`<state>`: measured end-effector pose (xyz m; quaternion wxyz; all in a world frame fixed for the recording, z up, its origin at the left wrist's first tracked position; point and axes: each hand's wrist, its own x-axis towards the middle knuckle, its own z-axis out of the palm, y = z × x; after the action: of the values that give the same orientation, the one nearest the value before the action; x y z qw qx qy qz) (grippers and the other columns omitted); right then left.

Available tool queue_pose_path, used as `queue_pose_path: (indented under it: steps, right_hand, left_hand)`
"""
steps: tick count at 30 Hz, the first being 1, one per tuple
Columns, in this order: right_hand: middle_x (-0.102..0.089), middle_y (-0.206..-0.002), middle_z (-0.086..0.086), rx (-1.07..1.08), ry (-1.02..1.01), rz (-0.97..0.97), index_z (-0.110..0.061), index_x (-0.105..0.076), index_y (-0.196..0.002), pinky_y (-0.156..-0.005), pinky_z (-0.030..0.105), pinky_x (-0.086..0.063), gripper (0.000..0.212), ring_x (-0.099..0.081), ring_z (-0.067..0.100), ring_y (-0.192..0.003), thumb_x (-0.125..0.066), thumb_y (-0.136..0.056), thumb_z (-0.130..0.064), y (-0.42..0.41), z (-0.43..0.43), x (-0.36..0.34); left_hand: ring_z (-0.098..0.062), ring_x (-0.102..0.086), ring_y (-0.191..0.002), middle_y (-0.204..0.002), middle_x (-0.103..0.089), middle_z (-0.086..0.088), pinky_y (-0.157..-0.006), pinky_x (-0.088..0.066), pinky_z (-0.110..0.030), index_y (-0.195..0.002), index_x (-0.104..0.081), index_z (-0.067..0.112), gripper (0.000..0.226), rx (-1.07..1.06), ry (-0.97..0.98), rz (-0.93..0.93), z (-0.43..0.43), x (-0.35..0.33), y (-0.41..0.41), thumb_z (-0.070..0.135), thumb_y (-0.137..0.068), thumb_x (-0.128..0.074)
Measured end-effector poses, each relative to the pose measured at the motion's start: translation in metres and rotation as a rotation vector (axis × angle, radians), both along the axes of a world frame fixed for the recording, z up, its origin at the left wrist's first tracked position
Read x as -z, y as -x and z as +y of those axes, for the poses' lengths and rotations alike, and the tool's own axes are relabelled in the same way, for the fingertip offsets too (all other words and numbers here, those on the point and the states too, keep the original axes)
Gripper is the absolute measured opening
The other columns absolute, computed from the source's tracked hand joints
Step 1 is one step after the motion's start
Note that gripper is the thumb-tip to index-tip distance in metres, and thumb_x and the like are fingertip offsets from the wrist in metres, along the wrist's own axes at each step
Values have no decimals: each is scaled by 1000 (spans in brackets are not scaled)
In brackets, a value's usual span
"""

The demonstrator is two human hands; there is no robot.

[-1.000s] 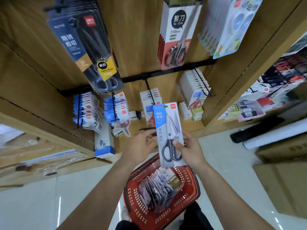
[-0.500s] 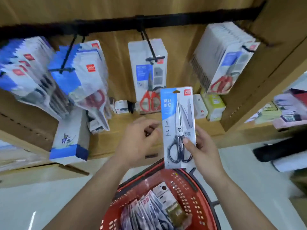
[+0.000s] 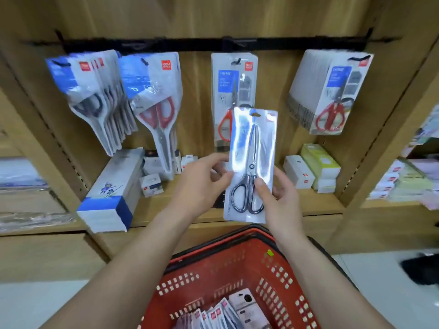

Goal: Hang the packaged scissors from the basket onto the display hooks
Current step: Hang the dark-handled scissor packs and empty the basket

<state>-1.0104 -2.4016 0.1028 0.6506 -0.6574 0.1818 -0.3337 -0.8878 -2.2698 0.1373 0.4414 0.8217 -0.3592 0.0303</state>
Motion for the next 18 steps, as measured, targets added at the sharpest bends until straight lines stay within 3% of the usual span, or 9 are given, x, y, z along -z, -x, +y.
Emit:
queue_pose_path:
  steps: [5,10,13,16,18]
  right_hand:
    - [-70,-132,-3,-197,142,44,-32,-54,-144,-98,37,-57,45,-67,13,-118,-62,-103,-15,23,38,-25]
    - [-79,-109,-1,-220,151,54,-21,-62,-136,-88,36,-61,43,-75,16,-101,-67,-97,-3,29,65,-69]
    - [-79,-107,0,-182,196,26,-20,-66,-129,-86,36,-62,37,-75,15,-98,-71,-95,-6,8,77,-107]
    - [-78,-96,-9,-180,223,-39,-32,-67,-110,-73,17,-57,30,-74,0,-86,-73,-94,-7,-25,94,-155]
    - [-77,-92,-10,-168,248,-88,-31,-67,-105,-66,13,-55,27,-73,0,-81,-73,-94,-7,-53,109,-188]
  left_hand:
    - [-3,-61,-70,-75,-64,15,-70,-51,-31,-116,-71,33,21,-72,-40,-41,49,-36,25,30,-95,-72]
    - [-3,-59,-70,-78,-62,22,-74,-51,-31,-126,-70,29,30,-117,-81,-124,97,-71,28,35,-97,-70]
    - [-8,-61,-87,-94,-64,25,-85,-52,-33,-139,-63,28,43,-137,-109,-214,122,-110,22,40,-98,-67]
    - [-13,-64,-107,-114,-66,13,-92,-51,-34,-142,-59,28,47,-192,-145,-318,148,-154,1,45,-98,-63]
    - [-18,-62,-118,-129,-65,6,-96,-50,-37,-147,-53,28,53,-260,-186,-385,164,-185,-20,50,-99,-60]
